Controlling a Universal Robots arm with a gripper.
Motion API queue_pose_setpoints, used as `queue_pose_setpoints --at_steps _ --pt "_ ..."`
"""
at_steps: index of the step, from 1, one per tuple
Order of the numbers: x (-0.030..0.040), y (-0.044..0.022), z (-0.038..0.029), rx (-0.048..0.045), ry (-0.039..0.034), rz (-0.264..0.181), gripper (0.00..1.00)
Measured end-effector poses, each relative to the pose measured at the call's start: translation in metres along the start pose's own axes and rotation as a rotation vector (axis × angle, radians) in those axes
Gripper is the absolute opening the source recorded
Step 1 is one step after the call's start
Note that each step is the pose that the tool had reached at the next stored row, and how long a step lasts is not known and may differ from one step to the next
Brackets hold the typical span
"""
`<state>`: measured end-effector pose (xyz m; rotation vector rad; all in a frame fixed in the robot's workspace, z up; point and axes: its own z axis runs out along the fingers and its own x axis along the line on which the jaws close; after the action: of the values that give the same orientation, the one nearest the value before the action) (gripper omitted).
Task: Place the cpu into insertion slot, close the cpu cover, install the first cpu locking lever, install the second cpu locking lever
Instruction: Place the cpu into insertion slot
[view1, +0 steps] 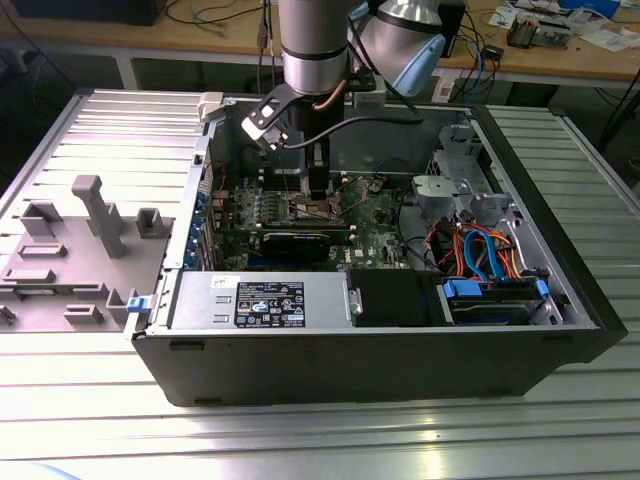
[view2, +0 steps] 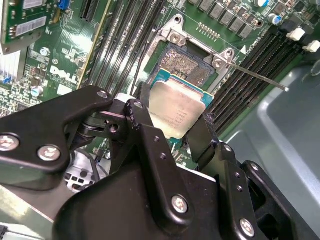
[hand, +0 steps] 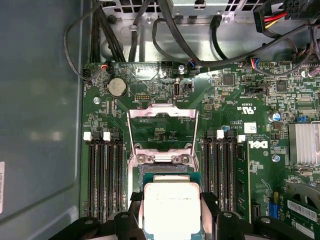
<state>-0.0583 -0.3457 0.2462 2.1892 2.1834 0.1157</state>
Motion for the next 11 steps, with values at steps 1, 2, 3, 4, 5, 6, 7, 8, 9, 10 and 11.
queue_pose_setpoints --at_steps 1,2,3,4,5,6,7,8,9,10,11 --pt "0.0 -0.0001 0.0017 0.0 0.0 0.0 0.54" --pt "-0.0001 -0.0003 0.0035 0.0001 -0.0001 0.0 0.54" --pt "-0.0001 -0.0005 0.0056 0.0 0.0001 0.0 0.54" --pt "0.0 -0.0007 0.0075 0.0 0.0 0.0 0.54" --pt "0.0005 -0.001 0.0101 0.0 -0.0001 0.0 0.54" --pt "0.001 -0.0011 0.0121 0.0001 0.0 -0.002 0.54" --pt "0.0013 -0.0012 0.0137 0.0001 0.0002 -0.003 0.54" --pt "0.0015 -0.0014 0.0161 0.0001 0.0005 -0.006 0.54" --pt "0.0016 -0.0016 0.0181 0.0002 0.0007 -0.006 0.54" --pt "0.0016 -0.0019 0.0207 0.0002 0.0007 -0.006 0.54" --pt "0.0016 -0.002 0.022 0.0001 0.0008 -0.006 0.54"
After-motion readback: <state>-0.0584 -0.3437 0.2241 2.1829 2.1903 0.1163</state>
